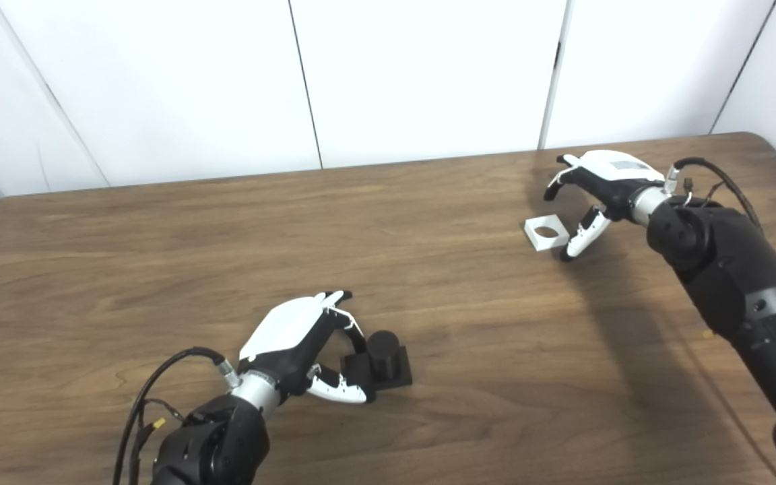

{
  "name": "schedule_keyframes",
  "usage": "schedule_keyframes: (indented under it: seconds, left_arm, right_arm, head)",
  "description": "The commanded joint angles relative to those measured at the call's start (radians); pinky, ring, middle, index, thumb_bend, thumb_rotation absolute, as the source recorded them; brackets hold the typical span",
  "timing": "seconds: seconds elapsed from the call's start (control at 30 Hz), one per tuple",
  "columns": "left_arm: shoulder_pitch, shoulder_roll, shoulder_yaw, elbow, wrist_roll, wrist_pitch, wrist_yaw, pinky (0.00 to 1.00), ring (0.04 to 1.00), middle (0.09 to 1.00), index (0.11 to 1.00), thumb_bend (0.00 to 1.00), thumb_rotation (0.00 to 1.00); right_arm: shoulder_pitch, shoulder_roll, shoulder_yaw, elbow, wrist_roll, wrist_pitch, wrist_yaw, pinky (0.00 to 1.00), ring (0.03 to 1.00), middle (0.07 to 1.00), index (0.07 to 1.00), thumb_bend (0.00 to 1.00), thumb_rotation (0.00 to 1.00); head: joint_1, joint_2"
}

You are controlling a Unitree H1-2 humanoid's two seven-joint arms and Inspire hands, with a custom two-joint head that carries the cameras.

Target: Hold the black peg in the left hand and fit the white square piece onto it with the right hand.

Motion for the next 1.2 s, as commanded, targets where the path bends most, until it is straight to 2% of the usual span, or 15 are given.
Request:
schedule_keyframes:
  seconds: [0.0, 0.57, 0.87, 1.17]
  left_arm:
    - [0.031, 0.023, -0.006, 0.059, 0.023, 0.012, -0.026, 1.0, 1.0, 0.983, 0.491, 0.52, 0.07]
    - [0.026, 0.006, -0.009, 0.055, 0.04, 0.014, -0.029, 1.0, 1.0, 0.985, 0.49, 0.52, 0.06]
    - [0.027, -0.006, -0.006, 0.052, 0.048, 0.016, -0.03, 1.0, 1.0, 0.984, 0.489, 0.52, 0.06]
    - [0.03, -0.017, -0.002, 0.051, 0.048, 0.016, -0.031, 1.0, 1.0, 0.987, 0.489, 0.52, 0.06]
  right_arm:
    - [-0.074, -0.01, -0.007, -0.009, -0.003, -0.031, -0.032, 1.0, 1.0, 1.0, 0.737, 0.9, 0.17]
    - [-0.116, 0.012, 0.034, 0.052, -0.039, -0.048, -0.03, 1.0, 1.0, 1.0, 0.718, 0.9, 0.19]
    - [-0.131, 0.009, 0.052, 0.106, -0.04, -0.065, -0.028, 1.0, 1.0, 0.991, 0.663, 0.9, 0.17]
    - [-0.137, -0.001, 0.059, 0.126, -0.048, -0.059, -0.024, 1.0, 1.0, 0.989, 0.656, 0.89, 0.17]
  head:
    - [0.0, 0.0]
    - [0.007, 0.005]
    - [0.007, 0.007]
    - [0.005, 0.008]
